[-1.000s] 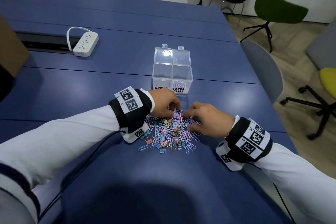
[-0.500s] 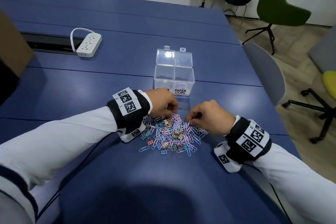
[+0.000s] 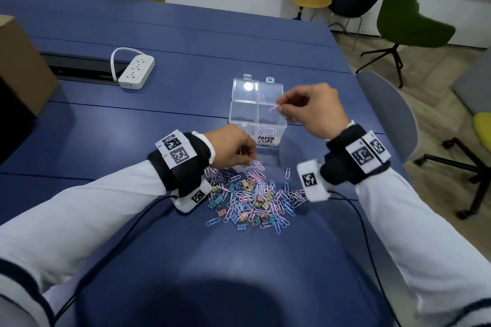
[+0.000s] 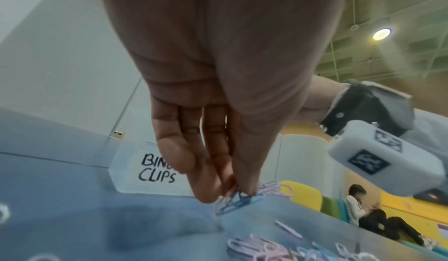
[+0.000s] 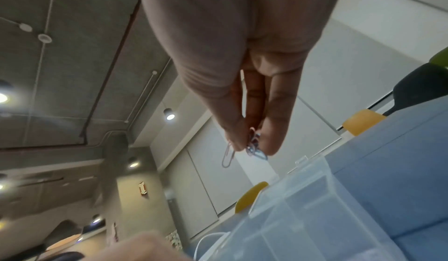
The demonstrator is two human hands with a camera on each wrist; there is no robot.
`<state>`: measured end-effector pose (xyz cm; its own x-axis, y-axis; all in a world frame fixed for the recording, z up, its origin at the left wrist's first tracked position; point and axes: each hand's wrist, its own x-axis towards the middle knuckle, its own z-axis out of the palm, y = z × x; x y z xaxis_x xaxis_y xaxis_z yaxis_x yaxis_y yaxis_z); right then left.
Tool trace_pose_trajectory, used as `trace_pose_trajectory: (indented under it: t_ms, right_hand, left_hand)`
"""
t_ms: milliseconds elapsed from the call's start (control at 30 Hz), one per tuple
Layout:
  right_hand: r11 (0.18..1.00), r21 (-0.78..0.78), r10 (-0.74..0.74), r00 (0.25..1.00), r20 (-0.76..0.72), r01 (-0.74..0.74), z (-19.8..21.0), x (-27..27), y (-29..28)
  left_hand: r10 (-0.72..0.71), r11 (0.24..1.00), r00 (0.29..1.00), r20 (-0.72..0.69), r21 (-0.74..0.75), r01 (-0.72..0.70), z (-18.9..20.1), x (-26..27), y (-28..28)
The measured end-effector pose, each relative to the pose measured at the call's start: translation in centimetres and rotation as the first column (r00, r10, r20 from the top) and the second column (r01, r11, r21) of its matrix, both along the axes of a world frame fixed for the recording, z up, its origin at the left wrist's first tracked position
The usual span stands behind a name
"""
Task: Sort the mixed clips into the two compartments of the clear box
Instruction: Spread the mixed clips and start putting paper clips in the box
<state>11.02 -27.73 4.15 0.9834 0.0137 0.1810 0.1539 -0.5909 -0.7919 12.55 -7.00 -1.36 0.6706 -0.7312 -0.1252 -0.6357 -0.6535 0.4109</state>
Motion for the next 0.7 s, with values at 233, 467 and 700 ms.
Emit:
trace_pose_trajectory:
  t_ms: [233, 467, 700]
  right_hand:
    - [0.984, -0.162, -0.097, 0.990, -0.101, 0.080, -1.2, 3.6, 1.9]
    - [0.985, -0.058, -0.163, 0.985, -0.047, 0.160, -1.2, 1.6, -0.9]
    - [0.982, -0.095, -0.172, 0.983, -0.063, 0.166, -1.9, -2.2, -2.7]
  left_hand:
    - [0.094, 0.988, 0.992, 0.087, -0.134, -0.081, 3.3, 0.5, 0.5]
    - [0.212, 0.969, 0.958, 0.191, -0.170, -0.180, 6.3, 3.8, -1.2]
    - [0.179, 0.984, 0.964, 0.197, -0.039, -0.174, 5.1, 6.4, -5.5]
